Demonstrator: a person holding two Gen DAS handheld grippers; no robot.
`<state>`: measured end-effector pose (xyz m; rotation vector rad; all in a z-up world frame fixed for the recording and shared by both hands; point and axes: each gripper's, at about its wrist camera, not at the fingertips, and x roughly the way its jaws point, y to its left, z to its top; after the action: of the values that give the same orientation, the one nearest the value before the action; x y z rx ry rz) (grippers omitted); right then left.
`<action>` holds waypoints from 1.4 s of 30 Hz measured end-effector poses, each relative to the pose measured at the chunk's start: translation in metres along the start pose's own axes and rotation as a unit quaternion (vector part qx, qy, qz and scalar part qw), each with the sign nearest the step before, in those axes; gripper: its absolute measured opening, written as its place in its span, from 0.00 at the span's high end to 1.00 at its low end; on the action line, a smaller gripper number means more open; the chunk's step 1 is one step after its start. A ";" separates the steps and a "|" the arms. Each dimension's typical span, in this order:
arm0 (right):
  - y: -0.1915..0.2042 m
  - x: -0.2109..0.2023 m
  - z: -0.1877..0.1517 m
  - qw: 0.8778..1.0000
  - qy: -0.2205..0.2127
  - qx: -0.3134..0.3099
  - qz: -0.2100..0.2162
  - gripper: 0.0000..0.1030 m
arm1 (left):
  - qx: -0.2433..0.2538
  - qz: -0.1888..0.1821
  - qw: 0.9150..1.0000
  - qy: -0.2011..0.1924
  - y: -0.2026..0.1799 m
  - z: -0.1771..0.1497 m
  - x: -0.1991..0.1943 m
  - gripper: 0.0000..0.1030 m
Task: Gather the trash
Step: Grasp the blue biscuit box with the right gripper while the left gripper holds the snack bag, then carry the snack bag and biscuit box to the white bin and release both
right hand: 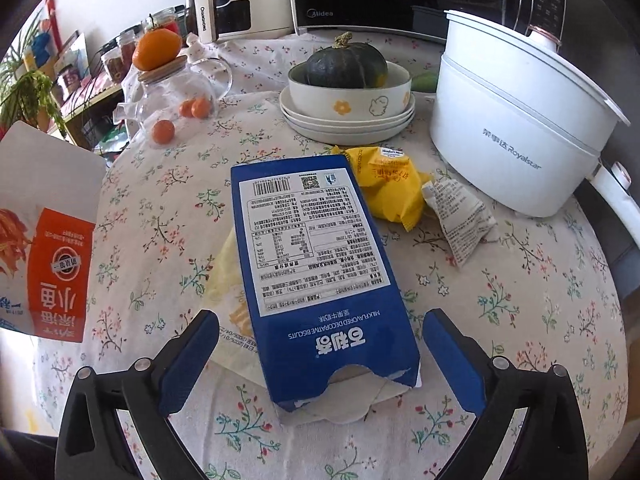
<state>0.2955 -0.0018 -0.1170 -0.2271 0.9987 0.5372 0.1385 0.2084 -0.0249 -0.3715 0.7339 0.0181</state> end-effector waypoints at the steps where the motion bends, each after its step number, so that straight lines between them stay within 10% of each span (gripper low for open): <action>1: -0.002 0.005 0.001 1.000 0.006 -0.003 0.001 0.00 | -0.005 -0.002 1.000 0.004 0.001 0.000 0.002 0.99; 12: -0.017 0.037 -0.012 0.999 0.035 0.026 0.023 0.02 | -0.006 0.000 1.000 0.013 -0.004 -0.002 0.009 0.99; 42: -0.054 -0.142 -0.121 0.991 0.018 0.119 -0.056 0.08 | 0.104 -0.091 0.990 0.019 -0.123 -0.040 -0.008 0.99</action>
<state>0.1738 -0.1443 -0.0645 -0.0807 1.0687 0.3086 0.1241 0.0805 -0.0065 -0.2382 0.7305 -0.2364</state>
